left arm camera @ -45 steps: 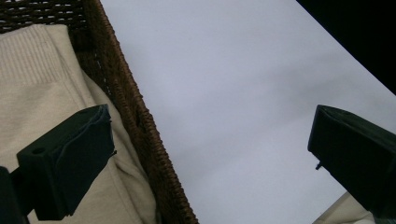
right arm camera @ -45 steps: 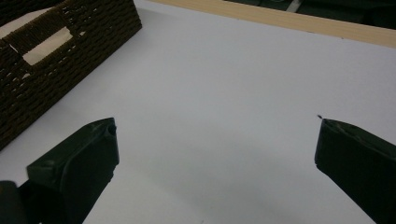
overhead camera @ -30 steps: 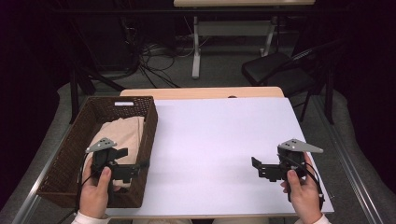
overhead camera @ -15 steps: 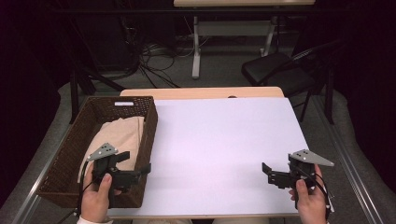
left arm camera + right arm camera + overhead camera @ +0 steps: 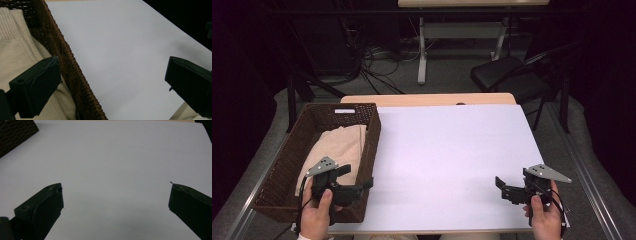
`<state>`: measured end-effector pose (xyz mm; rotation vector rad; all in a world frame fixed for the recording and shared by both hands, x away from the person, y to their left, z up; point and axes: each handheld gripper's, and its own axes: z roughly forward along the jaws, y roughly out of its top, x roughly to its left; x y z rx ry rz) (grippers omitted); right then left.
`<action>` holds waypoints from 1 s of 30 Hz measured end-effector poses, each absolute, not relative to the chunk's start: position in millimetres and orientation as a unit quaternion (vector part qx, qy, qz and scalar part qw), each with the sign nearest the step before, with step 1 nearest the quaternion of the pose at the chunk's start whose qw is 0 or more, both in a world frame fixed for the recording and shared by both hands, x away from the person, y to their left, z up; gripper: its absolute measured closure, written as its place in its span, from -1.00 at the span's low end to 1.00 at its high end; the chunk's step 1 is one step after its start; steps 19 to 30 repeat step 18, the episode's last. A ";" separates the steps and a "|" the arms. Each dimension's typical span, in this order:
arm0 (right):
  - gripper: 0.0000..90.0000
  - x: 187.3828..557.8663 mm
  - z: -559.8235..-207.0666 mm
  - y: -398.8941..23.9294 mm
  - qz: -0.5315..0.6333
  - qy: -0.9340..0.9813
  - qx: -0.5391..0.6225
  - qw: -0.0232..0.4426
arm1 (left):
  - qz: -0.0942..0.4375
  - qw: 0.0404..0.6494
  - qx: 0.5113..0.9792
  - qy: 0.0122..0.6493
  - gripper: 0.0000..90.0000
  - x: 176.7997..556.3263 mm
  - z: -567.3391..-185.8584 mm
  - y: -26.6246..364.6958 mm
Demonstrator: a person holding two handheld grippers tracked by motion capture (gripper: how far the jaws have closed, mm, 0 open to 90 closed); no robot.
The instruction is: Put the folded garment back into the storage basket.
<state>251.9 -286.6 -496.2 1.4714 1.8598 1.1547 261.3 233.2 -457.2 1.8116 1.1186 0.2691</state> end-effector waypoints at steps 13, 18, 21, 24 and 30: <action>-1.00 252.8 -501.8 -287.8 0.423 0.680 0.543 0.253 | 0.110 0.477 0.739 0.462 -0.99 259.5 -460.1 234.4; -1.00 252.9 -502.4 -287.8 0.424 0.679 0.543 0.253 | 0.109 0.476 0.740 0.462 -0.99 259.7 -460.6 233.8; -1.00 252.9 -502.4 -287.8 0.424 0.679 0.543 0.253 | 0.109 0.476 0.740 0.462 -0.99 259.7 -460.6 233.8; -1.00 252.9 -502.4 -287.8 0.424 0.679 0.543 0.253 | 0.109 0.476 0.740 0.462 -0.99 259.7 -460.6 233.8; -1.00 252.9 -502.4 -287.8 0.424 0.679 0.543 0.253 | 0.109 0.476 0.740 0.462 -0.99 259.7 -460.6 233.8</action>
